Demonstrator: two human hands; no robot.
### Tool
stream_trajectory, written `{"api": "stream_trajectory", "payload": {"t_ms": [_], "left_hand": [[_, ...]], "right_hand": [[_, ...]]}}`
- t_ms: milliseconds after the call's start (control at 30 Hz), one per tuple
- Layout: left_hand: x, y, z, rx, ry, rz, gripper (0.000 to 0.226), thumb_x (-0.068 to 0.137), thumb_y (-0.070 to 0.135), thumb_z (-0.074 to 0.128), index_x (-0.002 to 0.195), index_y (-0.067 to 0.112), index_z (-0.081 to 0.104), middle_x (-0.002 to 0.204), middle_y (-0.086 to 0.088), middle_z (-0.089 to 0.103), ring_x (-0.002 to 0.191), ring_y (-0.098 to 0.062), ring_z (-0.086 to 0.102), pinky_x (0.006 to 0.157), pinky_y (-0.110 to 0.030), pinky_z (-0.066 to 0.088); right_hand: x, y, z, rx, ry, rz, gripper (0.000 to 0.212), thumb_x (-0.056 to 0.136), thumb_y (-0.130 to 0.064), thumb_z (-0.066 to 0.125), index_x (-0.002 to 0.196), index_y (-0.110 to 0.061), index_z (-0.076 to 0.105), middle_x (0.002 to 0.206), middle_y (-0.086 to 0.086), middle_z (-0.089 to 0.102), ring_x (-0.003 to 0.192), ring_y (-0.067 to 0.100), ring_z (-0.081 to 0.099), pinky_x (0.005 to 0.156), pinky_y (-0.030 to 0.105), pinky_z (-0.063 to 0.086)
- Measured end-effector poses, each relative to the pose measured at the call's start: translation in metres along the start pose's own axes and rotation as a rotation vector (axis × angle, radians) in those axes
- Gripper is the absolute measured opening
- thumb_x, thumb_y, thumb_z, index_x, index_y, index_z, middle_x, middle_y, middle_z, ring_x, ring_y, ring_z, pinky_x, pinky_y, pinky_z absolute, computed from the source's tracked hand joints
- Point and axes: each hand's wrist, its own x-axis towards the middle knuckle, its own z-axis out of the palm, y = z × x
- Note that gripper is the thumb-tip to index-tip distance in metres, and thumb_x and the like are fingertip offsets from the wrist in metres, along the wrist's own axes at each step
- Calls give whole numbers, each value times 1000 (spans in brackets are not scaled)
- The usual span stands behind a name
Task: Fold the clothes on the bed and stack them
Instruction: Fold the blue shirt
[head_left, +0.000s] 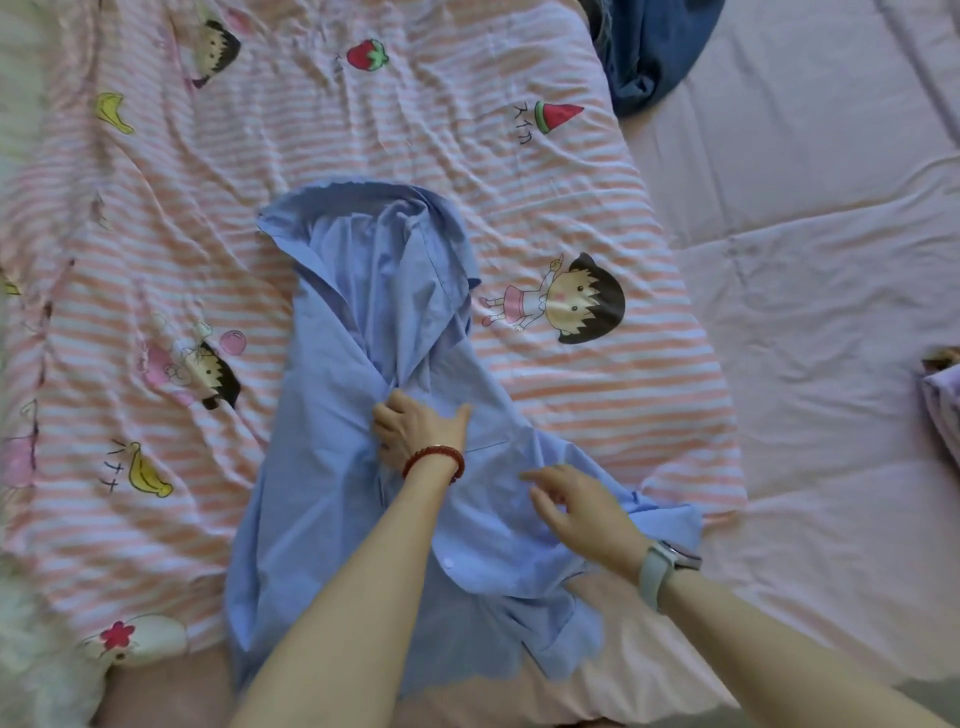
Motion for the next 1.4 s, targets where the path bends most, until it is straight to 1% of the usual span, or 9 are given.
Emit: {"api": "stream_trajectory", "payload": {"t_ms": [133,267,367,500,567,700,933,1167,1400], "left_hand": [[14,-13,-8,-373,-111,105,10,88,14,56,81,6,53,88,-14,57,83,-28,53,72,-34,41],[-3,-26,-47,-1317,-462,13,13,85,8,49,73,12,50,71,-5,49,72,-15,49,74,-26,41],[-2,-52,-68,-1585,-545,-108,29,94,14,32,94,7,60,85,-9,70,82,-21,67,80,-30,54],[19,-105,-81,-1337,-240,-180,48,88,46,51,115,6,56,102,-11,68,90,-23,67,73,-33,57],[23,-126,-81,-871,-128,-91,72,68,55,71,115,2,57,109,-11,63,97,-22,60,84,-34,50],[22,-149,-69,-413,-321,-55,30,85,26,67,68,5,55,66,-9,53,66,-21,49,55,-24,37],[25,-152,-72,-919,-342,-401,27,100,28,38,78,19,51,106,-13,59,75,-20,55,68,-27,48],[19,-158,-89,-1010,-440,-166,36,79,37,67,110,21,60,110,-3,65,102,-21,62,91,-37,49],[16,-161,-91,-1350,-520,-124,32,85,21,53,110,3,63,112,-20,65,106,-32,62,95,-45,49]], "right_hand": [[27,-2,-16,98,211,33,35,93,-17,43,124,-9,55,115,8,57,102,24,56,90,36,44],[62,-42,-26,238,77,56,46,99,-15,36,144,-12,29,143,5,41,112,20,50,100,31,35],[67,-77,-16,205,-169,1,45,99,-16,36,144,-17,34,89,4,63,72,14,55,66,20,43],[44,-95,19,22,-462,-129,37,98,-17,39,132,-22,52,79,-15,58,70,-6,54,63,9,35],[36,-91,37,-9,-384,-121,40,96,-12,39,132,-21,51,89,-12,59,77,2,55,70,16,38],[43,-76,58,60,-55,-21,37,93,-4,42,128,-10,53,125,11,58,111,29,55,90,32,39],[54,-81,92,11,-48,27,33,96,-10,40,127,-8,51,101,18,67,93,36,60,78,44,45],[67,-92,78,298,209,32,70,90,-18,58,147,-19,18,113,2,46,85,17,51,66,20,42],[84,-128,72,82,256,-338,25,87,-21,60,108,-7,57,99,0,51,89,19,51,72,34,46]]}}
